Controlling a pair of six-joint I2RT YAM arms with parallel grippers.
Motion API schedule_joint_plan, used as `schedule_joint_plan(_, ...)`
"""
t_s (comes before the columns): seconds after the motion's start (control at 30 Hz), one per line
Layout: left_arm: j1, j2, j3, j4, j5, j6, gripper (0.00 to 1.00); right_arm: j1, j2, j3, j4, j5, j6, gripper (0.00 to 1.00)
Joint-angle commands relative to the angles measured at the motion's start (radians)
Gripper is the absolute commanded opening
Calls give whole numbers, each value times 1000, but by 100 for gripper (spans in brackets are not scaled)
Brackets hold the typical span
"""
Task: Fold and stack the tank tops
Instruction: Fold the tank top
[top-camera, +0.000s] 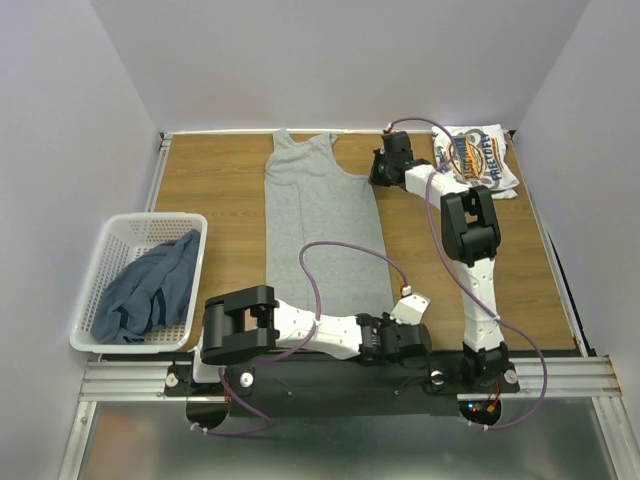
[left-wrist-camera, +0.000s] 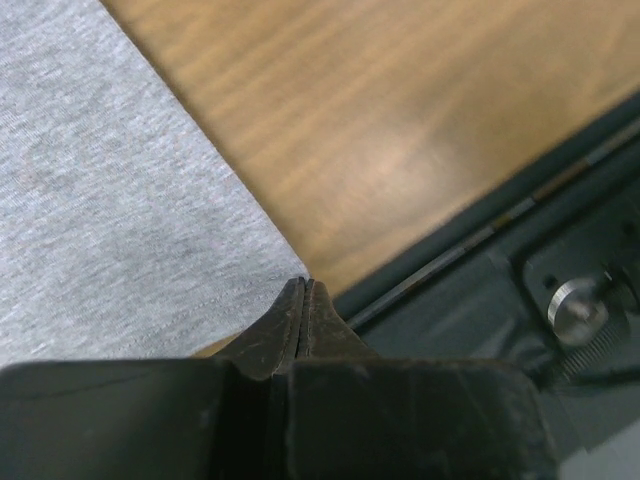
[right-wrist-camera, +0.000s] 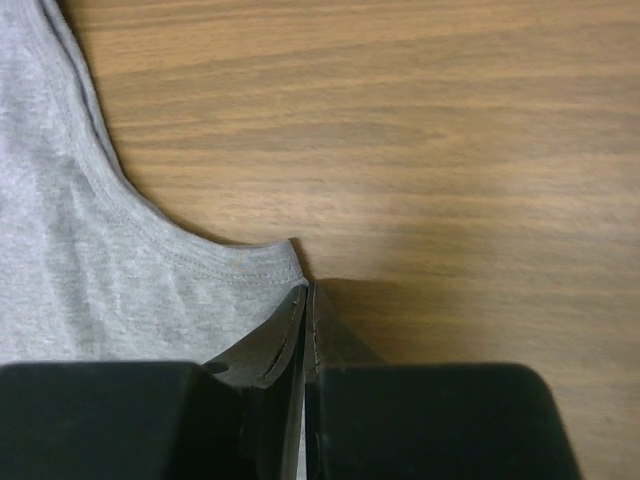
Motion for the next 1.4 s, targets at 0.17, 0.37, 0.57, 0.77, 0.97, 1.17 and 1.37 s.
schedule_joint_plan(0.17,-34,-159,-33,44,12,11,0,-85,-121,-132,-17,98,11,6)
schedule_joint_plan(0.37,-28,-219,-101,57,-7,-17,0,-85,-150,-175,-15,126,45,6)
schedule_joint_plan(0.57,-5,-285,-196,107,1,-66,0,-85,-150,-166,-14,111,107,6)
schedule_joint_plan(0.77,7,-363,-329,164,15,-130,0,-85,-166,-154,-7,89,152,6)
schedule_joint_plan(0.97,12,-398,-394,178,16,-164,0,-67,-175,-135,-1,86,173,6)
schedule_joint_plan(1.17,13,-429,-434,202,4,-201,0,-19,-189,-117,0,135,186,6)
schedule_joint_plan(1.37,13,-481,-477,186,-25,-253,0,17,-204,-105,2,190,210,6)
